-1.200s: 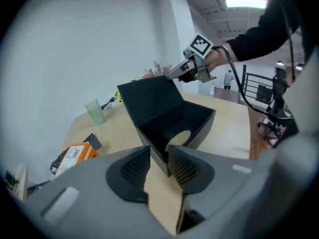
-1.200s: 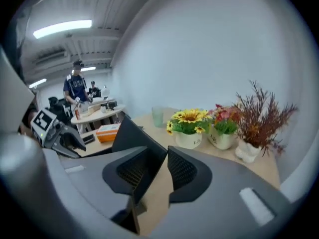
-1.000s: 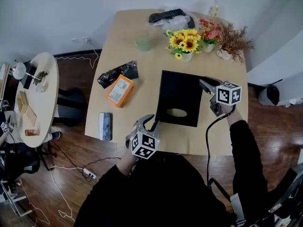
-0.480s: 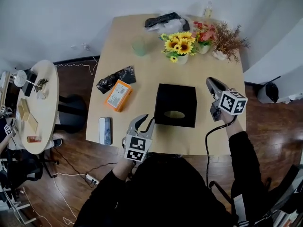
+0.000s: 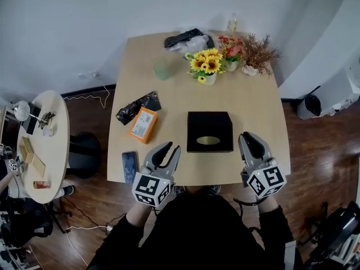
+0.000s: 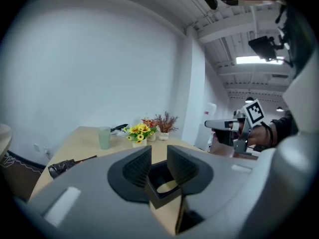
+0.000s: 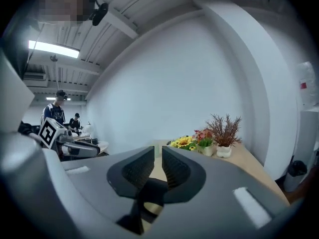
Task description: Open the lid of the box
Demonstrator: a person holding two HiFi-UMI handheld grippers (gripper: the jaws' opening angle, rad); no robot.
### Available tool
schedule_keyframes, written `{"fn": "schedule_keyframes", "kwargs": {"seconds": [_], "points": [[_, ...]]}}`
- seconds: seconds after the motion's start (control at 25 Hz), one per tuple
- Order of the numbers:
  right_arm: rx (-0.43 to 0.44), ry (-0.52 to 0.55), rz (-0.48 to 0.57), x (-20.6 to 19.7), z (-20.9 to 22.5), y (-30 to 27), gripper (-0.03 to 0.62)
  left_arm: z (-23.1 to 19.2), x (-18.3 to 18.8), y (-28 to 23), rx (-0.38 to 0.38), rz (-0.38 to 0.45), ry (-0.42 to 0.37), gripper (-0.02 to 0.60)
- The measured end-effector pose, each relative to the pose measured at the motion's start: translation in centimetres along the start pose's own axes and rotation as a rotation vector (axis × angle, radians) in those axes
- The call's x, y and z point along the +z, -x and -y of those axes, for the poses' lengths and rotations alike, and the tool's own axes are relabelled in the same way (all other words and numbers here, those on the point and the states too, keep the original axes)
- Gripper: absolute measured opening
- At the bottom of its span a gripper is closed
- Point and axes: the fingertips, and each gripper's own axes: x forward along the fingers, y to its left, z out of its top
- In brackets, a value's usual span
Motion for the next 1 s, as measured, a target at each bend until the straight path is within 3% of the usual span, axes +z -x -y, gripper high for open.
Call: {"fn": "schedule_keyframes", "kwargs": {"seconds": [0.16,0.4,1.0], "points": [[-0.033,0.027,-0.026,-2.3,-3.8,2.1,0.046,0.7,-0.6,1.9,-0.067,0.000,-0.053,0.080],[-0.110,0.081,-0.045,-4.1,-6.4,3.3,0.046,1.7,-3.3,3.2,-0.143,-0.035,-0.040,0.078],[-0.019,0.160,0.042,0.2,-6.2,2.3,0.071,4.1,0.2,3.5,-0.045,0.033,-0.079,0.076]]}}
